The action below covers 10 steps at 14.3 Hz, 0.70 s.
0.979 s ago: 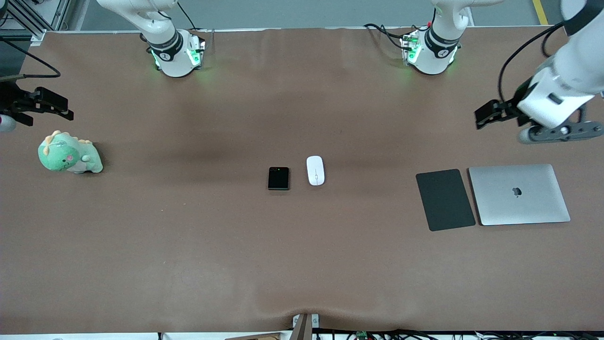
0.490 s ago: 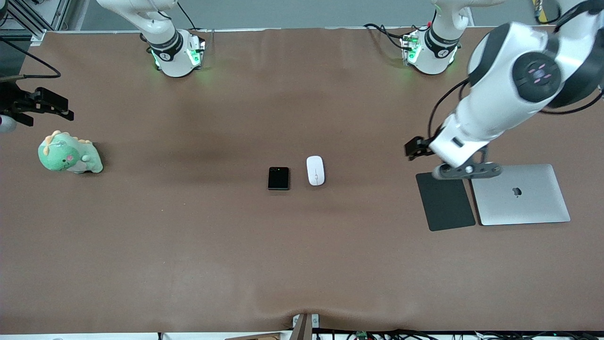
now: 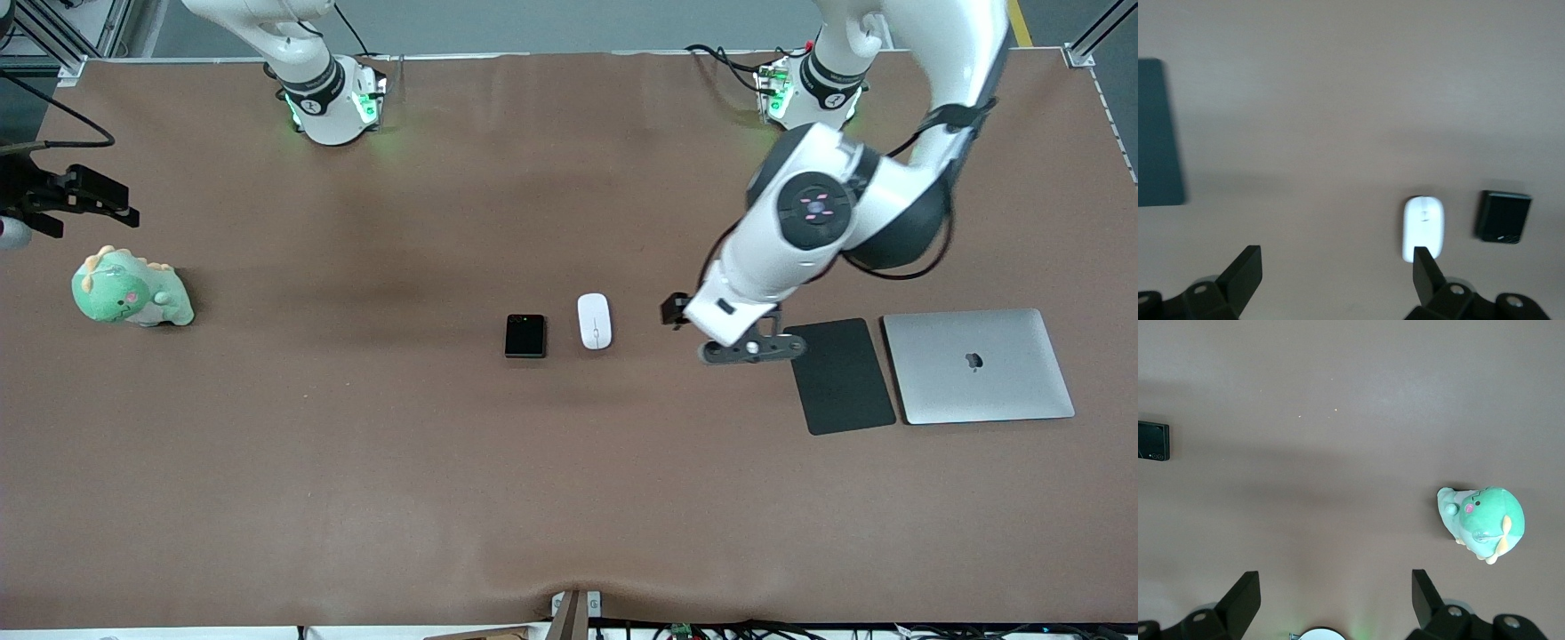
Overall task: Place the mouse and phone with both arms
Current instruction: 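Reach the left gripper over the white mouse and lower it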
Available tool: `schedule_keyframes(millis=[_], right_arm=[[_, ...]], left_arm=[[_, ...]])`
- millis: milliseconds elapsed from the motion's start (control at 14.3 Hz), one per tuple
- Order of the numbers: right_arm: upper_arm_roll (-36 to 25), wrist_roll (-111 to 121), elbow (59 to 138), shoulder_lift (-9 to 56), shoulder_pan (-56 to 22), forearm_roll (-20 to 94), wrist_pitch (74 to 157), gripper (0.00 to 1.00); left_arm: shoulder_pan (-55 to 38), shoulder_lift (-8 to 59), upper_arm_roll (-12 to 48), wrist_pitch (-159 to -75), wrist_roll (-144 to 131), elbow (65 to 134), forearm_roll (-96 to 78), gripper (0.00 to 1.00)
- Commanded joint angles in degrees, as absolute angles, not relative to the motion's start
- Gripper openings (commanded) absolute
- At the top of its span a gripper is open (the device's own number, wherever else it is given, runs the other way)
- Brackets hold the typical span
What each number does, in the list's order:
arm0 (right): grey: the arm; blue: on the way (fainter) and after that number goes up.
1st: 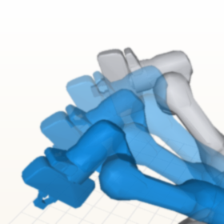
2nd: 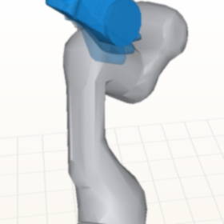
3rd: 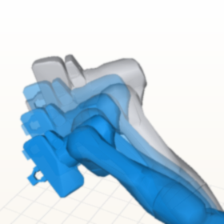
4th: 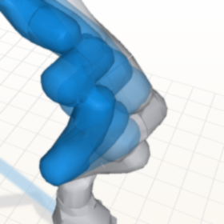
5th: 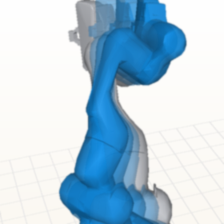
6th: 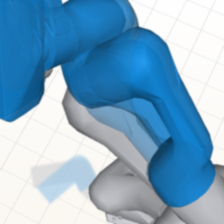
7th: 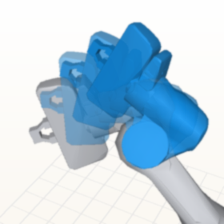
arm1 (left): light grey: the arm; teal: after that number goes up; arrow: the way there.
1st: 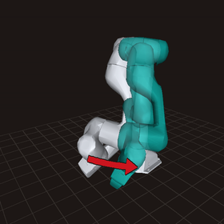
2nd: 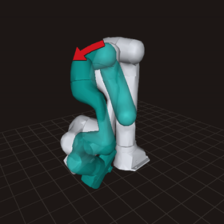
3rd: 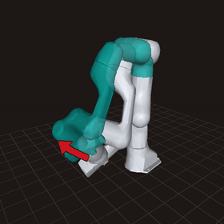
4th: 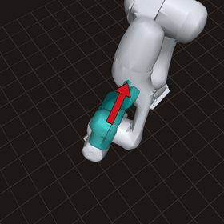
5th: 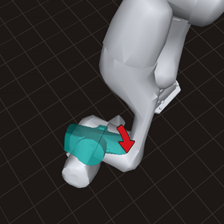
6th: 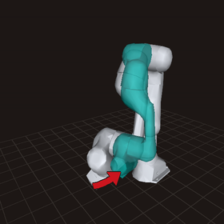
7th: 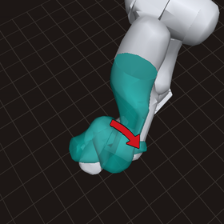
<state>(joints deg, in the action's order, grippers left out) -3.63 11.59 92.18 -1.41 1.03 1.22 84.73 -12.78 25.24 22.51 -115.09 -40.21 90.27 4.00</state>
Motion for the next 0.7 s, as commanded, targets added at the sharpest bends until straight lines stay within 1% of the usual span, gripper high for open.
schedule_keyframes(millis=[0,140,350,630], right_arm=[[-3.69,10.99,91.32,-1.05,1.05,1.85,84.2,1.0],[-3.69,10.99,91.32,-1.05,1.05,1.85,84.2,1.0],[-3.69,10.99,91.32,-1.05,1.05,1.85,84.29,1.0],[-3.69,10.99,91.32,-1.05,1.05,2.02,84.29,1.0]], left_arm=[[-15.99,30.48,22.5,-119.96,-43.94,88.86,5.71,1.0],[-18.27,33.21,22.5,-120.85,-46.65,88.68,8.07,1.0],[-20.47,37.08,22.41,-125.23,-50.88,88.59,9.67,1.0],[-23.55,40.95,21.97,-128.57,-55.01,88.68,9.75,1.0]])
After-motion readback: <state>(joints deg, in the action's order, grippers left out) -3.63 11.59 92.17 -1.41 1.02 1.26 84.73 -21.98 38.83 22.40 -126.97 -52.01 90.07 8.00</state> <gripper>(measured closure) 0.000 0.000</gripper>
